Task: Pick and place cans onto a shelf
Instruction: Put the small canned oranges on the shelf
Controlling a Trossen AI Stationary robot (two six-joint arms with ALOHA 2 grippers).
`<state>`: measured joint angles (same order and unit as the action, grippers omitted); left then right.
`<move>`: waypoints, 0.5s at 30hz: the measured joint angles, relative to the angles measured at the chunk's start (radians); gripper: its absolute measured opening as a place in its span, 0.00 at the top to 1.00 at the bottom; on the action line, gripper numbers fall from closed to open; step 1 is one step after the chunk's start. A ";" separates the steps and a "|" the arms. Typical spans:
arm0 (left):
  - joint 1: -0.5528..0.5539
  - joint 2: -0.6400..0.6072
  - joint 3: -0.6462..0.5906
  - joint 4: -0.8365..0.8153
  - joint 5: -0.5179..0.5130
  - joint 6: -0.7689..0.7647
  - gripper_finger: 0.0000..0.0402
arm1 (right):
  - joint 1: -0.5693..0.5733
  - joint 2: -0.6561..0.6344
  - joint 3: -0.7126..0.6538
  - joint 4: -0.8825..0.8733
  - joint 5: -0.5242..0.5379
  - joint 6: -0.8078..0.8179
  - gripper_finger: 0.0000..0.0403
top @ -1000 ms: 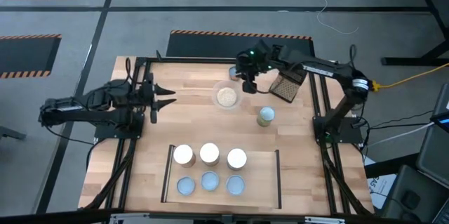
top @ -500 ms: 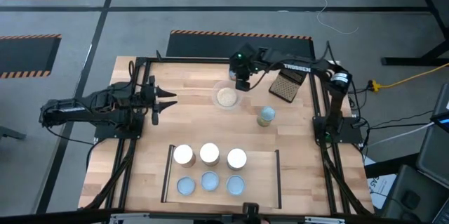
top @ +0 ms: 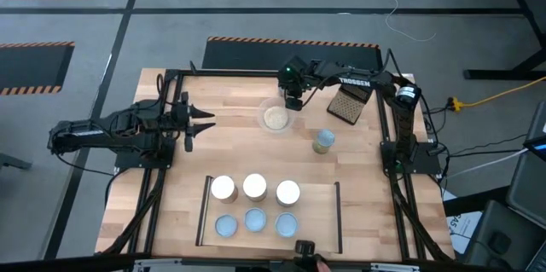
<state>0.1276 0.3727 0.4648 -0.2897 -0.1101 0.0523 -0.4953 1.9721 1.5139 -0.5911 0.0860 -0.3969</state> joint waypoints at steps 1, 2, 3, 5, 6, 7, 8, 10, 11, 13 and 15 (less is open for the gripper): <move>0.000 0.000 0.000 0.000 0.000 0.000 0.70 | -0.003 0.002 0.000 -0.006 0.000 0.000 0.81; 0.000 0.000 0.000 0.000 0.000 0.000 0.70 | -0.004 0.002 0.000 -0.008 0.000 0.000 0.81; 0.000 0.000 0.000 0.000 0.000 0.000 0.70 | -0.005 0.002 0.000 -0.006 0.000 0.000 0.81; 0.000 0.000 0.000 -0.001 0.000 0.000 0.70 | -0.005 0.002 0.000 -0.003 -0.008 0.000 0.81; 0.000 0.000 0.000 -0.001 0.000 0.000 0.70 | -0.005 0.002 0.000 -0.004 -0.017 0.000 0.81; 0.000 0.000 0.000 -0.001 0.000 0.000 0.70 | -0.005 0.002 0.000 -0.004 -0.021 -0.002 0.81; 0.000 0.000 0.000 -0.001 0.000 0.000 0.70 | -0.005 0.002 0.000 -0.002 -0.022 -0.002 0.81; 0.000 0.000 0.000 -0.001 0.000 0.000 0.70 | -0.005 0.002 0.000 0.000 -0.024 -0.002 0.81; 0.000 0.000 0.000 -0.001 0.000 0.000 0.70 | -0.005 0.002 0.000 -0.001 -0.024 -0.002 0.81; 0.000 0.000 0.000 -0.001 0.000 0.000 0.70 | -0.005 0.002 0.000 0.000 -0.024 -0.003 0.81; 0.000 0.000 0.000 -0.001 0.000 0.000 0.70 | -0.005 0.002 0.000 0.000 -0.024 -0.002 0.81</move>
<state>0.1278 0.3729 0.4648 -0.2909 -0.1101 0.0522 -0.5003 1.9739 1.5139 -0.5915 0.0616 -0.3990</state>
